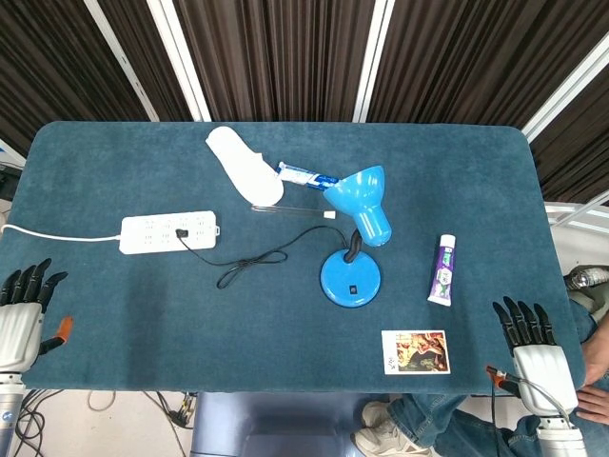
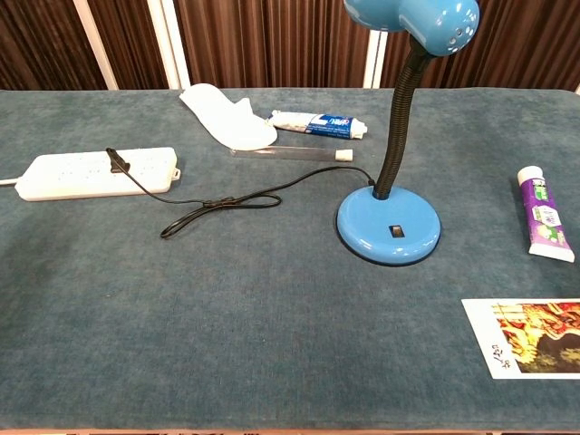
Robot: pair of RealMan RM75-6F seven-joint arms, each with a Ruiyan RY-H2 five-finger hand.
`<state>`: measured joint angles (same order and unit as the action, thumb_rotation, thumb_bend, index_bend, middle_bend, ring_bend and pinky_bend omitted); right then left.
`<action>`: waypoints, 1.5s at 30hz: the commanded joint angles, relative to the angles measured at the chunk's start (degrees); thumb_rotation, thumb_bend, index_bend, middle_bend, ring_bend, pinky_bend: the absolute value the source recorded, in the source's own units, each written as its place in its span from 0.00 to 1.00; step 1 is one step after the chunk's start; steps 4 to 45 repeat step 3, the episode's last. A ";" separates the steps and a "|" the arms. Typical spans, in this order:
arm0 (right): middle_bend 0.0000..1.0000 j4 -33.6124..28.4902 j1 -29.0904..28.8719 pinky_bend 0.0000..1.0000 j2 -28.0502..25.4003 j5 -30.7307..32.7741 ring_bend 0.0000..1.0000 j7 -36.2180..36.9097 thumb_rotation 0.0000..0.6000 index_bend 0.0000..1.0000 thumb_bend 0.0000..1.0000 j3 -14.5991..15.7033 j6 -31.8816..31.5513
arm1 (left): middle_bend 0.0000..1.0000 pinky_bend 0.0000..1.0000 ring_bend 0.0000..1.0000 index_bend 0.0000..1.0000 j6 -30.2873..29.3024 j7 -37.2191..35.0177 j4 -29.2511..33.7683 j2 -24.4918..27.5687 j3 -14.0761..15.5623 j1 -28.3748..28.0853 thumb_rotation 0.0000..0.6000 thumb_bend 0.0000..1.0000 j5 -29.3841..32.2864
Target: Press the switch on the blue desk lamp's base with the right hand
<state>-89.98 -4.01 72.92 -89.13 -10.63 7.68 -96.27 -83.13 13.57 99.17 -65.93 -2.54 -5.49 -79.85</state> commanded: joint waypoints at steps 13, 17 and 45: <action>0.06 0.29 0.65 0.00 0.36 0.14 0.01 -0.49 1.00 0.00 0.21 -1.03 0.13 | 0.00 0.00 0.00 0.16 -0.12 0.00 -0.20 -0.05 0.03 0.00 1.00 0.38 -0.23; 0.06 0.29 0.65 0.00 0.36 0.14 0.01 -0.49 1.00 0.00 0.21 -1.03 0.13 | 0.00 0.00 0.00 0.16 -0.12 0.00 -0.20 -0.05 0.03 0.00 1.00 0.38 -0.23; 0.06 0.29 0.65 0.00 0.36 0.14 0.01 -0.49 1.00 0.00 0.21 -1.03 0.13 | 0.00 0.00 0.00 0.16 -0.12 0.00 -0.20 -0.05 0.03 0.00 1.00 0.38 -0.23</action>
